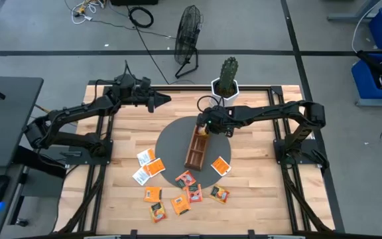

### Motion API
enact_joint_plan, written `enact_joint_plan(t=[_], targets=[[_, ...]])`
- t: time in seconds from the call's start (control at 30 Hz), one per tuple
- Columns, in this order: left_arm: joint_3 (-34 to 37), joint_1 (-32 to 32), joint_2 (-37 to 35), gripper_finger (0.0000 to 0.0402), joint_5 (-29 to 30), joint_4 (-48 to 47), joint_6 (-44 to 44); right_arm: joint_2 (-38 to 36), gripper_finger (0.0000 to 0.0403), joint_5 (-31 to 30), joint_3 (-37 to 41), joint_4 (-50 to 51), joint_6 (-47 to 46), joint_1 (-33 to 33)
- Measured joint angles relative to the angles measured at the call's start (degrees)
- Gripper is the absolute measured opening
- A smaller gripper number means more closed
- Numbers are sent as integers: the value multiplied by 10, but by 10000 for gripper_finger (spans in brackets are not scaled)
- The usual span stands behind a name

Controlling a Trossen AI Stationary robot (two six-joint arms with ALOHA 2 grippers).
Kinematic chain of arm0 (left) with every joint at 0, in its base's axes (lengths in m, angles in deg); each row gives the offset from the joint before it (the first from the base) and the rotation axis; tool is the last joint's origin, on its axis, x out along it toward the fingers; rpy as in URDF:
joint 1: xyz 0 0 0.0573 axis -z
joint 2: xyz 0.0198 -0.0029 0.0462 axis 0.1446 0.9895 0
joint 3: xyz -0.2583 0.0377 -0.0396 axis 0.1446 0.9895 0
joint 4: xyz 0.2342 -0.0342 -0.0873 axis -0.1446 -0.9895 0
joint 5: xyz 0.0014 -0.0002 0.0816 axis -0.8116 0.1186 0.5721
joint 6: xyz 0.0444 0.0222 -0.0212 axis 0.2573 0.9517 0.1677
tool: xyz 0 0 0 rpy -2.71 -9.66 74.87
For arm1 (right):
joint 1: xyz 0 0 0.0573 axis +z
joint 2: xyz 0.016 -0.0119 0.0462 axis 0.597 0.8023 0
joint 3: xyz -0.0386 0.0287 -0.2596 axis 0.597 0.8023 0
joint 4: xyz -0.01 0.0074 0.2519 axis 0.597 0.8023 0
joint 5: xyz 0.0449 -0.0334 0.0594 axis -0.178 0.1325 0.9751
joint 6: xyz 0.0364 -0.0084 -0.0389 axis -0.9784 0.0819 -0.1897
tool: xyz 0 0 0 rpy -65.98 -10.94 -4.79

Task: Pick & Place Tea
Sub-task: Put the orange tea bag into the top section of the wooden organizer

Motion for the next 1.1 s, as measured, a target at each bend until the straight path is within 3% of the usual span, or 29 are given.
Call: enact_joint_plan(t=[0.33, 0.63, 0.8, 1.1], targets=[[0, 0, 0, 108, -5, -3, -1, 0, 1, -4, 0, 4, -11, 0], [0, 0, 0, 108, -5, -4, 0, 4, 26, 6, 0, 8, 3, -1], [0, 0, 0, 108, -5, -4, 0, 4, 63, 1, 0, 0, 6, -1], [0, 0, 0, 108, -5, -4, -7, 4, 168, 8, 0, -15, 25, -1]])
